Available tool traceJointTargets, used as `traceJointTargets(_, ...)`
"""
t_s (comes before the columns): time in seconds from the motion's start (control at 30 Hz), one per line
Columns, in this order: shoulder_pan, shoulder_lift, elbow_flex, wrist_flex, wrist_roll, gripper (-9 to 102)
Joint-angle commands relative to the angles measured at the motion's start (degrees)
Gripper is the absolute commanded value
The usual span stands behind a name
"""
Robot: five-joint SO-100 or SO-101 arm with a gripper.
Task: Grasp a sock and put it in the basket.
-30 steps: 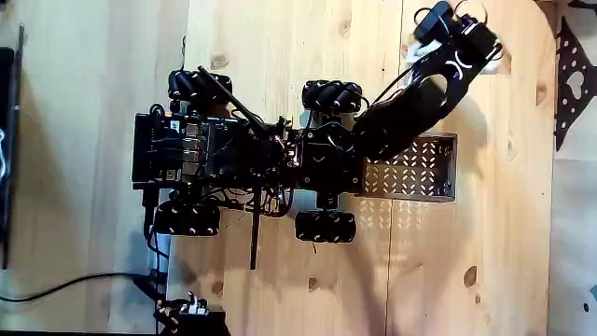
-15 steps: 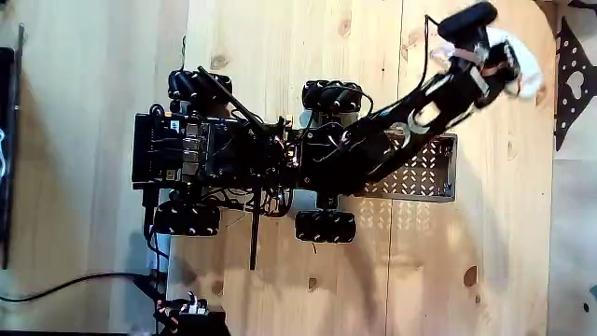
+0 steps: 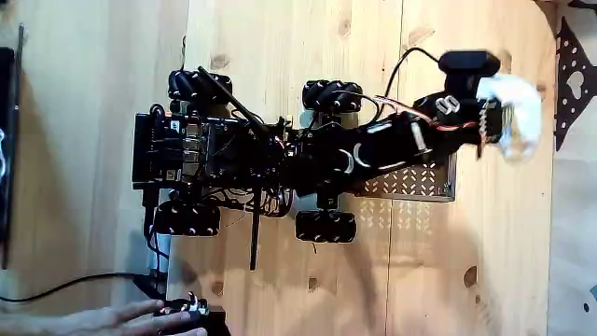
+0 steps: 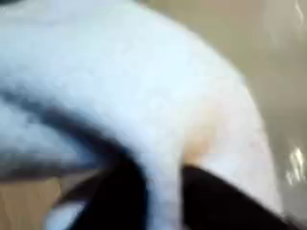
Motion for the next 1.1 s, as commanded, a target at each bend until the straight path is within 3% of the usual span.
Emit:
traceJointTargets(0.0,3.5,-0.8,0.1,6.0,-4.2,0)
traceJointTargets(0.1,6.0,-5.2,0.2,11.6,-7.2,0)
traceJointTargets(0.47,13.3,-12.0,1.8,14.5,-7.9,0)
traceJointTargets(0.7,20.2,-5.4,9.1,13.4,-13.9,0)
traceJointTargets(0.9,22.5,2.2,10.3,18.5,-18.7,0)
traceJointTargets(1.07,22.4,3.8,16.3,16.5,-18.5,0)
